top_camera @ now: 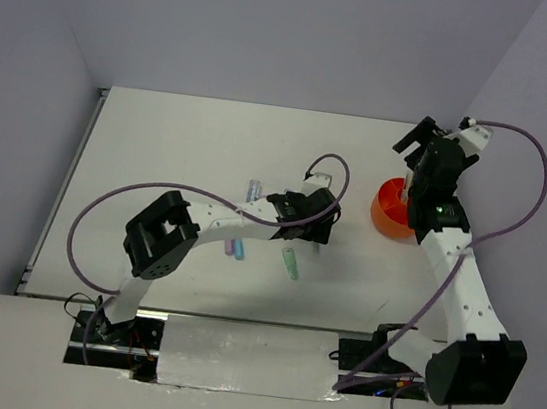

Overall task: Sort the stationery into containers
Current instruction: Place the pen in the storage box, then pick up the pen from the center of the board.

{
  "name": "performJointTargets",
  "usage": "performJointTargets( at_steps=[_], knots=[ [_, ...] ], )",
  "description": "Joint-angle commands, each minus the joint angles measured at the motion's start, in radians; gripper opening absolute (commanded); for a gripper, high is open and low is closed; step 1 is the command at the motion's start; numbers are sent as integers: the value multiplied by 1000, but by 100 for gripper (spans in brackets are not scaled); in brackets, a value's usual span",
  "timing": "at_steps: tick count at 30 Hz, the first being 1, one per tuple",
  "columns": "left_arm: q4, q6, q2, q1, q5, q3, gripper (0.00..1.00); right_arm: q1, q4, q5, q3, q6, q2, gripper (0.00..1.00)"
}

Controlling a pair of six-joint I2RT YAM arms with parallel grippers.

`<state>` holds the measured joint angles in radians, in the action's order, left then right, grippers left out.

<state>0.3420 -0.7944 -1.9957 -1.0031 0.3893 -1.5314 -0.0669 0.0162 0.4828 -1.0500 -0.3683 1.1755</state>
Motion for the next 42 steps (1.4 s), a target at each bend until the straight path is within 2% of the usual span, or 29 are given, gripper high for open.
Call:
performJointTargets(
  at_steps=[1, 3, 4, 12, 20, 31, 33, 36, 38, 40, 41, 42],
  knots=[
    [135, -61, -73, 11, 82, -99, 84, -63, 217, -154, 8, -38, -124, 92],
    [163, -71, -118, 12, 89, -147, 81, -108, 251, -147, 51, -53, -184, 92],
    [189, -72, -159, 17, 98, -194, 77, -167, 267, -145, 141, -67, -295, 93],
    [275, -86, -268, 21, 171, -314, 72, -185, 347, -265, 255, -104, -491, 92],
    [249, -78, -288, 29, 178, -323, 70, -186, 376, -354, 263, -109, -542, 92],
    [236, -78, -319, 40, 151, -332, 70, -189, 364, -395, 278, -121, -554, 92],
    [248, -88, -321, 41, 154, -334, 67, -189, 360, -397, 281, -121, -556, 92],
    [255, -100, -315, 46, 152, -310, 55, -189, 349, -406, 291, -129, -560, 92],
    [253, -101, -308, 47, 134, -293, 40, -191, 338, -427, 298, -135, -554, 92],
    [243, -103, -296, 47, 125, -257, 30, -189, 332, -447, 303, -136, -548, 92],
    [235, -103, -292, 49, 114, -242, 20, -191, 329, -451, 308, -138, -541, 92],
    [226, -104, -278, 49, 109, -215, 17, -189, 326, -455, 311, -141, -539, 92]
  ],
)
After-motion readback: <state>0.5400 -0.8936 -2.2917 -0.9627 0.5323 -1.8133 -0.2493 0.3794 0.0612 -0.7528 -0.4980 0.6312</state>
